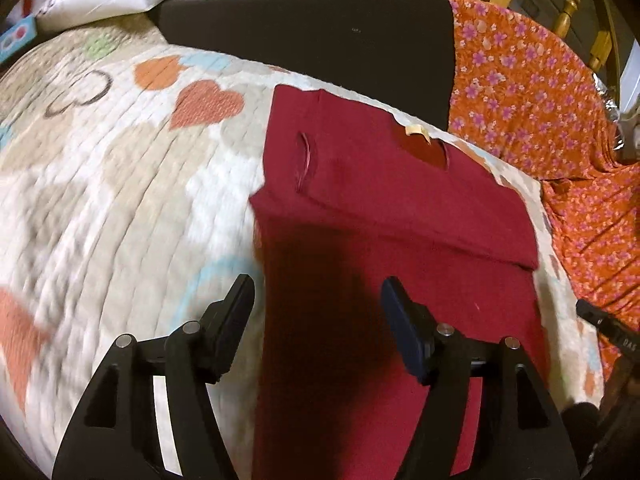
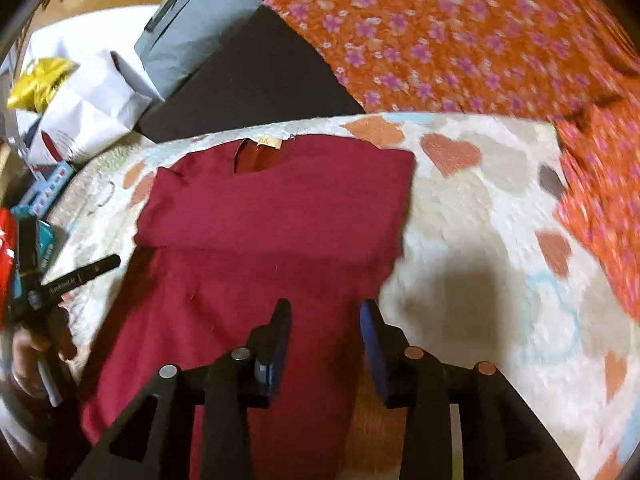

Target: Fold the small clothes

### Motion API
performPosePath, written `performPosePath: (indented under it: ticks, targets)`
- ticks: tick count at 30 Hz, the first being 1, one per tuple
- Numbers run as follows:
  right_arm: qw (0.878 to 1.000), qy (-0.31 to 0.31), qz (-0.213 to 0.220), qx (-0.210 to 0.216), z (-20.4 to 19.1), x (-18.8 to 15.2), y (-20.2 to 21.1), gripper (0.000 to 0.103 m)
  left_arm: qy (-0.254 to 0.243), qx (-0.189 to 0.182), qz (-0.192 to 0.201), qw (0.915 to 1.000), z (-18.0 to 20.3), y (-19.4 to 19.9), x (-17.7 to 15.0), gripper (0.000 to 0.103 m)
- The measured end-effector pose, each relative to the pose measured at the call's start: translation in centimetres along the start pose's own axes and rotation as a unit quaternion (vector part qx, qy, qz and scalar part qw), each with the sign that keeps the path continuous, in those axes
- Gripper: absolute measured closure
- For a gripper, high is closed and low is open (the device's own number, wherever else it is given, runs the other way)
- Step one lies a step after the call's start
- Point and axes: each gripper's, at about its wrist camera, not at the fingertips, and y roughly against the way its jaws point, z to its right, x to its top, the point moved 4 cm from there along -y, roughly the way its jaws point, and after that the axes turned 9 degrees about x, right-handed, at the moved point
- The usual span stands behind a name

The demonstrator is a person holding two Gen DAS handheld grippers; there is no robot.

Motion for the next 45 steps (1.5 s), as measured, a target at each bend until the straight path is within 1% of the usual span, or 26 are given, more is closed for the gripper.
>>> performPosePath:
  ticks: [3, 5, 7, 10, 12, 14, 16, 19, 21, 24, 25, 26, 27, 28, 29, 30, 32, 34, 36, 40, 42, 45]
  targets:
    - [0.999, -0.028, -0.010, 0.015, 0.2, -2.5, 0.9, 0.065, 0.001, 0.008, -0.011, 0.9999, 0.1, 1.4, -1.6, 0.037]
    - [0.999, -0.029, -0.031, 0.019, 0.0, -4.1, 0.9, 0.065, -0.004, 0.007, -0.015, 0.9999, 0.4, 2.5, -2.7, 0.037]
    - [0.999, -0.022, -0.038, 0.015, -0.3, -5.4, 1.0, 0.065, -0.016, 0.022, -0.013, 0.9995, 0.8, 3.3, -3.5, 0.037]
    - [0.998, -0.042, -0.041, 0.022, -0.2, -6.3, 0.8, 0.065, -0.028, 0.040, -0.024, 0.9985, 1.1, 4.1, -4.9, 0.037]
    - [0.997, -0.056, -0.042, 0.016, -0.1, -6.8, 0.7, 0.065, -0.028, 0.039, -0.034, 0.9983, 1.0, 4.7, -6.1, 0.037]
    - [0.997, -0.059, -0.052, 0.010, -0.3, -7.5, 0.1, 0.065, -0.029, 0.042, -0.041, 0.9978, 0.8, 5.2, -7.0, 0.037]
    - [0.996, -0.056, -0.072, 0.010, -0.4, -8.3, -0.7, 0.065, -0.020, 0.045, -0.043, 0.9979, 0.3, 5.5, -7.9, 0.037]
    - [0.995, -0.056, -0.088, -0.006, 0.3, -8.9, -1.6, 0.065, 0.010, 0.045, -0.064, 0.9969, -0.9, 5.2, -9.1, 0.037]
    - [0.993, -0.068, -0.092, -0.008, 1.1, -9.2, -2.2, 0.065, 0.027, 0.049, -0.067, 0.9962, -1.6, 5.0, -9.5, 0.037]
    - [0.994, -0.086, -0.068, 0.003, 1.7, -9.3, -2.5, 0.064, 0.030, 0.057, -0.076, 0.9951, -1.6, 4.6, -10.0, 0.037]
    - [0.994, -0.083, -0.064, 0.003, 1.5, -9.3, -2.5, 0.064, 0.029, 0.057, -0.076, 0.9951, -1.5, 4.5, -10.1, 0.037]
    - [0.996, -0.068, -0.059, 0.007, 1.1, -9.3, -2.5, 0.066, 0.027, 0.054, -0.072, 0.9955, -1.4, 4.5, -10.1, 0.037]
    - [0.997, -0.050, -0.056, 0.009, 0.8, -9.3, -2.6, 0.073, 0.025, 0.053, -0.070, 0.9959, -1.2, 4.4, -10.3, 0.037]
    - [0.998, -0.037, -0.056, 0.003, 0.7, -9.4, -2.5, 0.091, 0.024, 0.054, -0.070, 0.9958, -1.2, 4.2, -10.4, 0.037]
    - [0.998, -0.034, -0.052, 0.000, 0.7, -9.4, -2.3, 0.095, 0.020, 0.056, -0.069, 0.9958, -1.1, 4.0, -10.7, 0.037]
    - [0.998, -0.036, -0.047, 0.001, 0.8, -9.5, -2.0, 0.096, 0.015, 0.058, -0.067, 0.9960, -1.0, 4.0, -10.9, 0.037]
    - [0.999, -0.027, -0.035, -0.016, 1.1, -9.4, -1.1, 0.097, -0.010, 0.066, -0.058, 0.9960, -0.3, 4.1, -11.1, 0.037]
    - [0.999, -0.015, -0.036, -0.034, 1.3, -9.4, -1.1, 0.097, -0.023, 0.070, -0.054, 0.9958, -0.1, 4.0, -11.2, 0.037]
    - [0.998, -0.013, -0.049, -0.042, 1.2, -9.5, -1.8, 0.097, -0.023, 0.077, -0.054, 0.9953, -0.3, 3.8, -11.2, 0.037]
    - [0.998, 0.001, -0.034, -0.045, 1.0, -8.8, -0.3, 0.097, -0.015, 0.077, -0.053, 0.9956, -0.8, 3.7, -11.1, 0.037]
    - [0.998, 0.002, -0.038, -0.053, 1.4, -8.7, -0.5, 0.097, -0.009, 0.075, -0.052, 0.9958, -0.9, 3.8, -11.1, 0.037]
    - [0.998, -0.009, -0.043, -0.050, 1.5, -9.0, -1.2, 0.097, -0.015, 0.080, -0.051, 0.9953, -0.7, 4.1, -11.3, 0.037]
